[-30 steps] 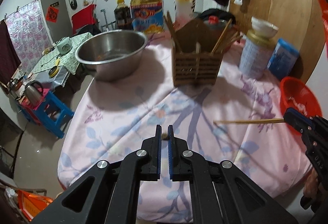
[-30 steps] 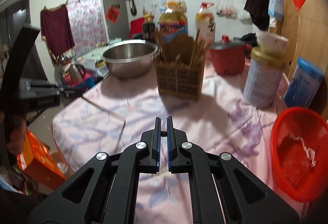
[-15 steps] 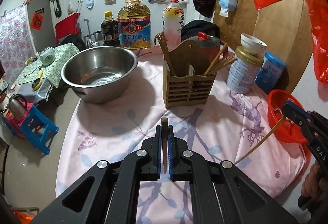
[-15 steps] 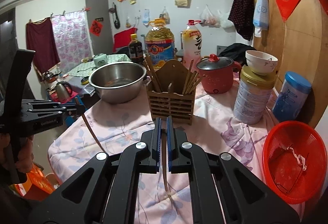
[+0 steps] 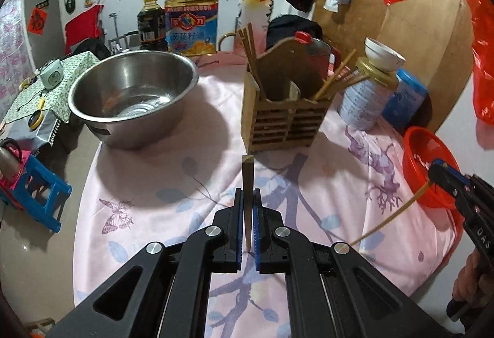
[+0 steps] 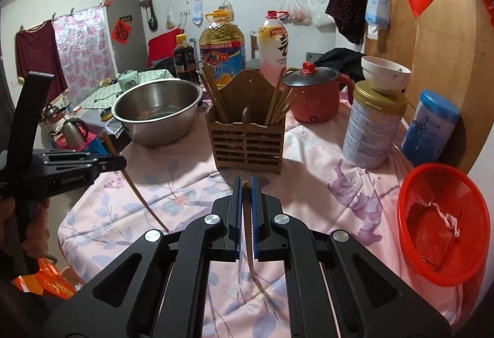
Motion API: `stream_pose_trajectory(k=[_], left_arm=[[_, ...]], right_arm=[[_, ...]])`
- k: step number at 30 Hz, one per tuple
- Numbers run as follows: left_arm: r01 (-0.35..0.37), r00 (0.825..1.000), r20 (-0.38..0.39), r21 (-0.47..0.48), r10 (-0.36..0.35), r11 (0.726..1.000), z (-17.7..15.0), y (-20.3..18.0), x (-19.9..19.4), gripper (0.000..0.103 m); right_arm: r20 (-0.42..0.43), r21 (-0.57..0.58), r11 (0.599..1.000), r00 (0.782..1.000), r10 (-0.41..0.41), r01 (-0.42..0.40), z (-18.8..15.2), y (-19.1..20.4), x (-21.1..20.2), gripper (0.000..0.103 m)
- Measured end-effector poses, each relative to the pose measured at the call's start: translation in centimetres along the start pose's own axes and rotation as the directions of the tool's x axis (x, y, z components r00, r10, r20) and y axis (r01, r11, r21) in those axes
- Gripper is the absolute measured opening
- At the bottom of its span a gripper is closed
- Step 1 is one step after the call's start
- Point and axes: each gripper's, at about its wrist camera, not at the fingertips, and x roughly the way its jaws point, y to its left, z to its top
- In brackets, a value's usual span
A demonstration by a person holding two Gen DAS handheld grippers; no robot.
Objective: Organize utensils
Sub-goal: 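Carry both held chopsticks up over the wooden holder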
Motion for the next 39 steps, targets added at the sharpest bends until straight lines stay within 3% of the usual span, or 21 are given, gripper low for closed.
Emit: stream_pose_trajectory(k=[10, 17, 33, 37, 39], left_arm=[[-0.055, 0.994, 0.096, -0.065, 0.061, 0.996, 3.9, -2.1, -2.5, 0.006], [-0.087, 0.983, 0.158, -0.036, 0.091, 0.996, 7.5, -3.9, -4.3, 0.006], [-0.071, 0.953, 0.302, 0.091, 0.04, 0.993, 17.9, -7.4, -6.9, 0.006], [-0.045, 0.955, 0.296, 0.098, 0.014, 0.994, 19.3, -7.4, -5.9, 0.006], [-0.02, 0.959, 0.283, 0.09, -0.006, 0.996, 19.2, -7.3, -5.0, 0.006]], right_arm=[[0.034, -0.061, 0.988, 0.989, 0.144, -0.141, 4.3, -2.7, 0.4, 0.006], [0.116, -0.105, 0.973, 0.969, 0.218, -0.207, 8.1, -3.5, -0.7, 0.006], [0.324, -0.118, 0.976, 0.922, 0.212, -0.183, 18.1, -3.5, -2.6, 0.006], [0.333, -0.098, 0.978, 0.92, 0.207, -0.185, 19.3, -3.8, -1.9, 0.006], [0.301, -0.092, 0.977, 0.929, 0.213, -0.194, 18.8, -3.9, -1.0, 0.009]])
